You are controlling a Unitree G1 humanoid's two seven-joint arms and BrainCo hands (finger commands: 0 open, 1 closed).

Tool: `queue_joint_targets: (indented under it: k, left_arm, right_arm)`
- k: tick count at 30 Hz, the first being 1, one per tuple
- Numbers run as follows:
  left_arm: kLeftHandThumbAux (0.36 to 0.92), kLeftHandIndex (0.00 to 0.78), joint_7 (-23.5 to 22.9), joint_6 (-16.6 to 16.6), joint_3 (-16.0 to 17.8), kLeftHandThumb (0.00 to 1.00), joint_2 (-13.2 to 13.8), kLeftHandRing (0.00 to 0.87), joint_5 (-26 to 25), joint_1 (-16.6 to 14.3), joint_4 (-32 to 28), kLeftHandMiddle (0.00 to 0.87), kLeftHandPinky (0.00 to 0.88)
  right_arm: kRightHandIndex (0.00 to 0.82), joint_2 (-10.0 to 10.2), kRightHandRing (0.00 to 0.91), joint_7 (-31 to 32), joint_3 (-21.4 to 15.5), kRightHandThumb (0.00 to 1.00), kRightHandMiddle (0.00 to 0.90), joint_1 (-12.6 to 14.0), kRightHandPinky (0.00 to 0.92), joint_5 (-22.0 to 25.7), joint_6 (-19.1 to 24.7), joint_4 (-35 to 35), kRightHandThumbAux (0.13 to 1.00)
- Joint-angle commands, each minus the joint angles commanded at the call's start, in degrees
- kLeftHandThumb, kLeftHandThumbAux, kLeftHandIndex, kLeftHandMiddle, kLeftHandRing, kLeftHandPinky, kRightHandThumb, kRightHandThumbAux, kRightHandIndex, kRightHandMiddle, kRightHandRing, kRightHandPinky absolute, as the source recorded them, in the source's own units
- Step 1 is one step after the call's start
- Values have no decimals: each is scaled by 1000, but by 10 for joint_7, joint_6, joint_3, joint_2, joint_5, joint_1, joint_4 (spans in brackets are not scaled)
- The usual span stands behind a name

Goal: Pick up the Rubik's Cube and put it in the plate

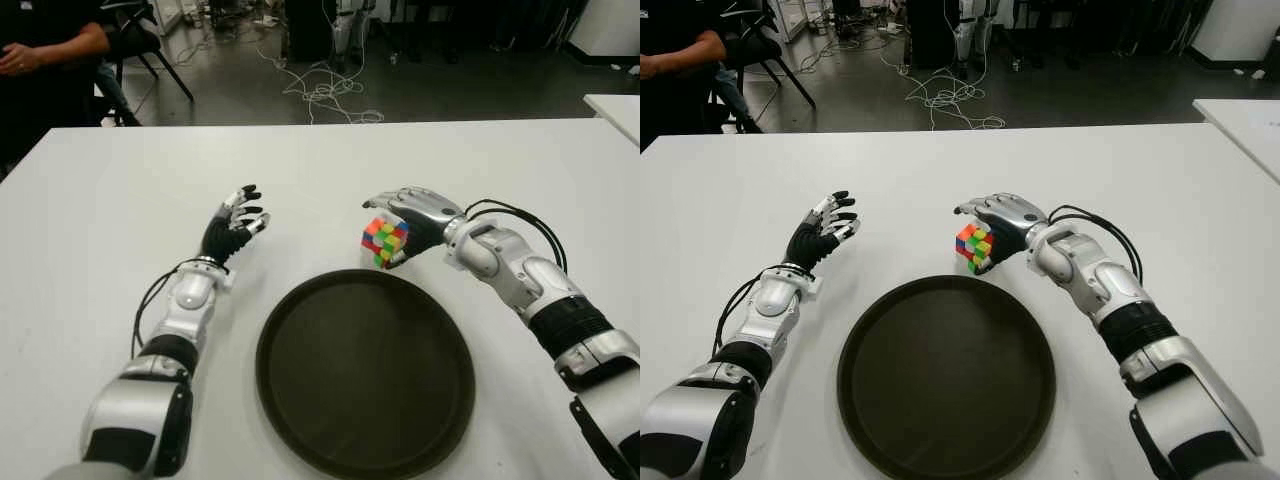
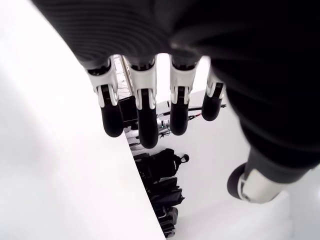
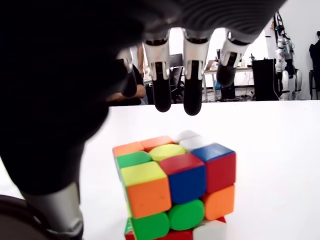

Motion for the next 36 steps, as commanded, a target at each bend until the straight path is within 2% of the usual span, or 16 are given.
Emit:
queue_joint_targets:
  k: [9, 14, 20, 28, 36]
  left_arm:
    - [650, 116, 3, -7, -3, 80, 1, 179, 4, 2, -3, 165, 190]
    - [658, 119, 2, -7, -4, 83, 1, 185, 5, 1, -3, 168, 201]
    - [644, 120, 0, -6, -3, 93, 1, 194, 3, 1, -2, 173, 214]
    - [664, 123, -1, -11, -2, 84, 0, 193, 2, 1, -3, 176, 212]
    - [674, 118, 0, -13, -4, 53, 0, 167, 4, 1, -4, 163, 152]
  right_arm:
    - [160, 1, 177, 3, -2, 0, 194, 1, 124, 6, 5, 2, 772]
    - [184, 2, 206, 4, -1, 0, 219, -2, 171, 7, 2, 9, 787]
    - [192, 3, 226, 4, 1, 0, 239, -7, 186, 6, -2, 22, 791]
    - [190, 7, 234, 1, 2, 0, 248, -12, 205, 4, 0, 36, 785]
    - [174, 12, 212, -2, 3, 0, 218, -14, 185, 4, 5, 47, 764]
